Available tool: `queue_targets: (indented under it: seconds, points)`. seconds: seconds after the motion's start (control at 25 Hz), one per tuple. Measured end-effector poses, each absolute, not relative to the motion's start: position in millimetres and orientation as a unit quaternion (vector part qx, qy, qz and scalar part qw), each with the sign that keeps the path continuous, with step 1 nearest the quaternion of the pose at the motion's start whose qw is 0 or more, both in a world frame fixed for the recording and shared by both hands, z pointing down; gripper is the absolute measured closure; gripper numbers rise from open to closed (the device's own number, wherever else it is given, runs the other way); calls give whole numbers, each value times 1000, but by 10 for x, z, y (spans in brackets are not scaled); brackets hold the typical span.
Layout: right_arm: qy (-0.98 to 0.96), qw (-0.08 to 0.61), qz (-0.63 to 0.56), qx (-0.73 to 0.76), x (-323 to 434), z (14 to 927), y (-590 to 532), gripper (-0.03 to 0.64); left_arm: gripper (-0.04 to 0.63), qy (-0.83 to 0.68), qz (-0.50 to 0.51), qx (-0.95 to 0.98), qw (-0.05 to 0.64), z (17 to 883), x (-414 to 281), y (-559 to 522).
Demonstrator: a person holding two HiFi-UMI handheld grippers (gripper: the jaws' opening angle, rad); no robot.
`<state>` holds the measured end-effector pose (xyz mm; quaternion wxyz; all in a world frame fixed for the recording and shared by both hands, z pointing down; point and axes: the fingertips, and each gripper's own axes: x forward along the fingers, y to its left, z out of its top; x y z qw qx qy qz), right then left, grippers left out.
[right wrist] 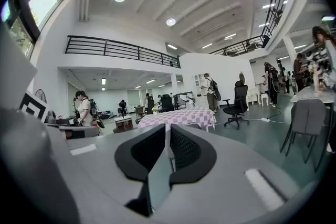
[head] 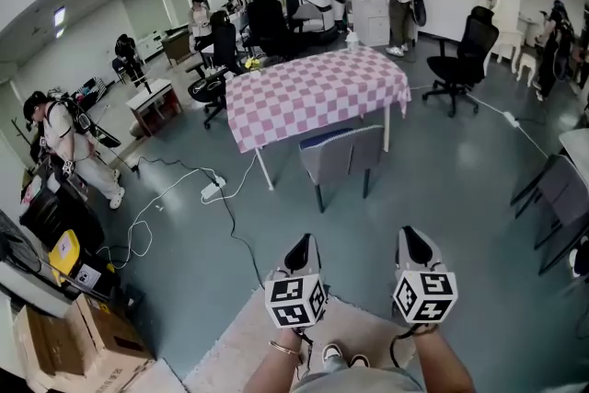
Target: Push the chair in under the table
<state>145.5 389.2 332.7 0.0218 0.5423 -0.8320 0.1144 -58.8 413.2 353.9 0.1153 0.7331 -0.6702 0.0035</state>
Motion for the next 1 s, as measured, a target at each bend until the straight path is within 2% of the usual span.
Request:
queue_targets:
  seconds: [0.08,0.12,0.16,0.32,0.44,1.0]
  points:
    - [-832,15,112,544,1472,3297,3900,601,581,-667,3,736,113,3525,-572,4144]
    - [-831,11,113,544,1481,3285,3905,597,542,-666,3,738,111,3520,-567,4151]
    - [-831,8,113,544,1489,3275,3907,594,531,-666,3,738,110,3517,-569,4157]
    - [-830,3,117,545,1505,3274,3911,530,519,-674,1,730,112,3523,-628,4169]
    - [-827,7,119,549,1512,3302,3897,506,496,-679,-2,725,111,3525,-675,4145]
    - [-798,32,128,588,1419,3458,3636,494,500,-678,6,727,110,3625,-1084,3791]
